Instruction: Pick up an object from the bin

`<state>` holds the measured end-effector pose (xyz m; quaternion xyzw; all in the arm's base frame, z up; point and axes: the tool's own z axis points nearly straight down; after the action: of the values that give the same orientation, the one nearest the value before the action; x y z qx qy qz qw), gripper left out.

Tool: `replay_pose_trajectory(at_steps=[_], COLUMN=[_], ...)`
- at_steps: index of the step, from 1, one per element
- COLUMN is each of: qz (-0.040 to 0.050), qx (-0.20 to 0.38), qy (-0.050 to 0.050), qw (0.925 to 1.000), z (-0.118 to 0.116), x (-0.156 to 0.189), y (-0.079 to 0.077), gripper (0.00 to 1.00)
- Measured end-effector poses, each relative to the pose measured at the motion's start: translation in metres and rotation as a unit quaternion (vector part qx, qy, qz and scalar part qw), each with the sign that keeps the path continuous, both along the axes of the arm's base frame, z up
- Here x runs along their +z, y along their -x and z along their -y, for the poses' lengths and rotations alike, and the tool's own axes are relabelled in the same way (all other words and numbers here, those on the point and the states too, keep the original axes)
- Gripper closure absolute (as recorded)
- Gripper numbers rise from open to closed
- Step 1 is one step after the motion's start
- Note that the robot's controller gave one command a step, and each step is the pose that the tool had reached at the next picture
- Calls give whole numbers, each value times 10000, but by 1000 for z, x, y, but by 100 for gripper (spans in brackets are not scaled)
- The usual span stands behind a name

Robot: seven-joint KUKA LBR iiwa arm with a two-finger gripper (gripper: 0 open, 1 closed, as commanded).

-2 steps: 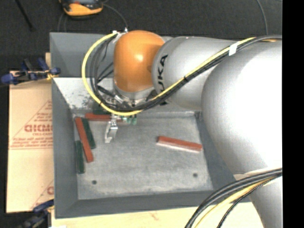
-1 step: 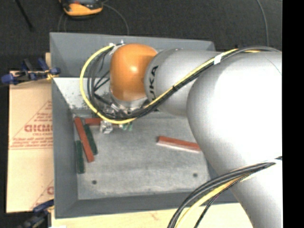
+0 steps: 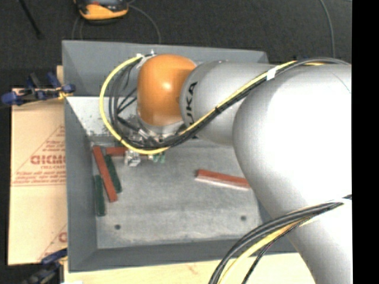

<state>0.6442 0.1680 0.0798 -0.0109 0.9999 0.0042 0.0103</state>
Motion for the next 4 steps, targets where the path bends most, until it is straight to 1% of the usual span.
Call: replay_pose_trajectory(at_steps=[1,2,3,4], qz=[-114,-49,-66,-63], qx=[-125,464,2400,2393], qy=[40,42,58,55], qw=[9998,9989,9707,9709], z=[-2,-3,-25,-25], x=[44,75,21,21], y=[9,4,-4,-4], gripper=[100,100,0,0])
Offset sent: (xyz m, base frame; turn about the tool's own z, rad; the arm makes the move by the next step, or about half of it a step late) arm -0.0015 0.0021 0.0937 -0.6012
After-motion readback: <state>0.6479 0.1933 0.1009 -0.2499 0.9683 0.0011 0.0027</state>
